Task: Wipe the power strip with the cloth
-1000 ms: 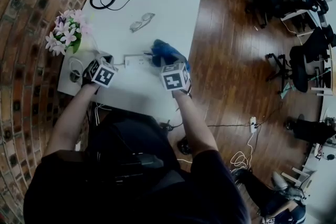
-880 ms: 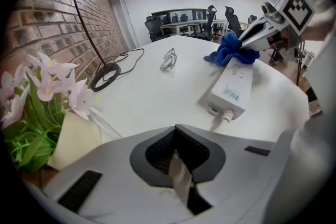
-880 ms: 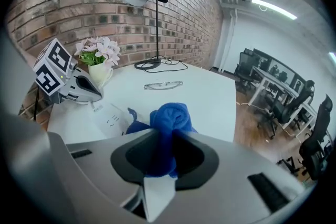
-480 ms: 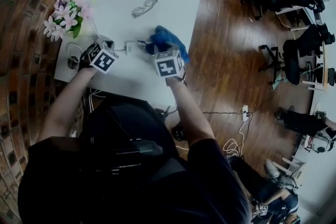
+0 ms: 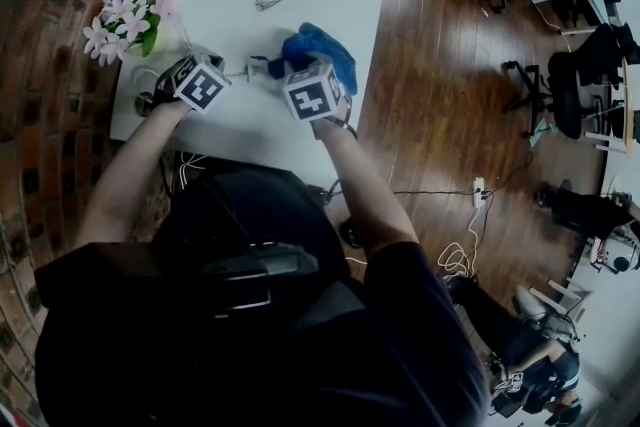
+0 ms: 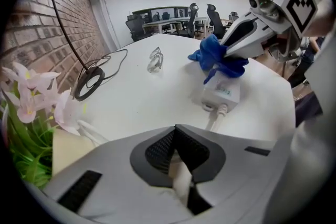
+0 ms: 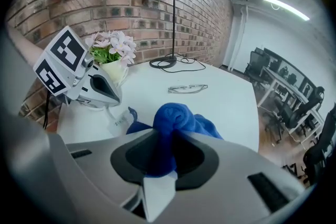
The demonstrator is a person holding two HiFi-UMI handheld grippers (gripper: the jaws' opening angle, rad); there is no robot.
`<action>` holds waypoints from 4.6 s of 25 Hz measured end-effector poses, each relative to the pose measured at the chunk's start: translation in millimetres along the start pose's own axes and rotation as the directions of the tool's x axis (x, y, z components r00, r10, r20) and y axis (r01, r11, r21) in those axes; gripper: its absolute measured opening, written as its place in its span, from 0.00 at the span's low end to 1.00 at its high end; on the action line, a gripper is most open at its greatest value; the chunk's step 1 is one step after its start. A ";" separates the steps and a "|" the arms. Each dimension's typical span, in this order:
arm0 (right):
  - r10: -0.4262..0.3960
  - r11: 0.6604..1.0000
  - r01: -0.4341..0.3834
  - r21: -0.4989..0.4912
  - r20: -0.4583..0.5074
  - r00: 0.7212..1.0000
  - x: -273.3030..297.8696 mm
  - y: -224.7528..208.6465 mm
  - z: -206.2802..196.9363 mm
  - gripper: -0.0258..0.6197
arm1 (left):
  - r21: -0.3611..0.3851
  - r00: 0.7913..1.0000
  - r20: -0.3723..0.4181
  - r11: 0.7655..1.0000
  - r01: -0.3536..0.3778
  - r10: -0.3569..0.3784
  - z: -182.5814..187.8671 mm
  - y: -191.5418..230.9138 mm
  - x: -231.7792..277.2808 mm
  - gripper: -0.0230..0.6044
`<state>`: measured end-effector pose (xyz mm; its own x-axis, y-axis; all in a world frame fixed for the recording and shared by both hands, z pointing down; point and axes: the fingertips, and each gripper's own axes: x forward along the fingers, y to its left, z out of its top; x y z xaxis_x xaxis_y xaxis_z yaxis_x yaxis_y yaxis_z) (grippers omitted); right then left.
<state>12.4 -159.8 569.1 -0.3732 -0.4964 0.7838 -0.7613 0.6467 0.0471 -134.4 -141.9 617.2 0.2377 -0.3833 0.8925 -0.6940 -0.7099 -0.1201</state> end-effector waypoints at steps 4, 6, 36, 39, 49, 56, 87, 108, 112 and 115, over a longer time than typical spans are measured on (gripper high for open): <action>0.017 1.000 -0.017 -0.017 0.015 1.000 2.7 13.7 4.0 0.18 | 0.030 1.000 -0.003 1.000 -0.008 0.008 -0.6 -1.8 1.1 0.06; 0.025 0.999 -0.025 -0.026 0.018 1.000 3.9 18.5 5.7 0.18 | 0.006 1.000 0.010 1.000 0.000 0.000 -0.5 -1.8 0.7 0.06; 0.072 0.997 -0.072 0.026 0.018 0.997 14.6 63.8 28.3 0.18 | 0.049 0.991 0.078 0.993 0.105 -0.109 -0.7 -4.6 -2.4 0.06; 0.098 0.994 -0.098 0.044 0.022 0.995 15.3 72.1 29.3 0.18 | 0.029 0.988 0.087 0.992 0.122 -0.124 -0.1 -5.4 -4.3 0.06; 0.285 0.956 -0.287 0.057 0.047 0.957 12.7 112.6 35.9 0.18 | -0.009 0.982 0.106 0.987 0.158 -0.156 -2.7 -1.4 -5.6 0.06; 0.362 0.915 -0.386 0.118 0.181 0.914 -7.5 113.9 66.2 0.18 | -0.010 0.986 0.085 0.989 0.145 -0.143 1.2 10.8 -9.6 0.06; 0.253 0.818 -0.409 0.405 0.385 0.888 -93.6 -20.6 5.3 0.18 | -0.063 0.957 0.279 0.993 0.103 -0.082 37.4 16.9 -38.0 0.06; 0.259 0.788 -0.404 0.464 0.346 0.902 -94.2 -59.9 -45.4 0.18 | 0.292 0.929 -0.090 0.883 0.368 -0.358 69.7 -94.3 12.8 0.58; 0.254 0.784 -0.403 0.472 0.349 0.902 -95.7 -60.7 -44.3 0.18 | 0.338 0.942 -0.067 0.881 0.331 -0.329 71.4 -96.0 11.0 0.52; 0.229 0.788 -0.397 0.471 0.374 0.899 -100.8 -63.9 -34.4 0.18 | 0.437 0.975 -0.006 0.876 0.203 -0.223 73.9 -86.7 10.6 0.51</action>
<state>116.9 -131.2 508.4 -0.7078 -0.5151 0.4834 -0.7016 0.4334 -0.5656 -21.5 -128.1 604.9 0.3822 -0.2116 0.8995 -0.2627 -0.9581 -0.1138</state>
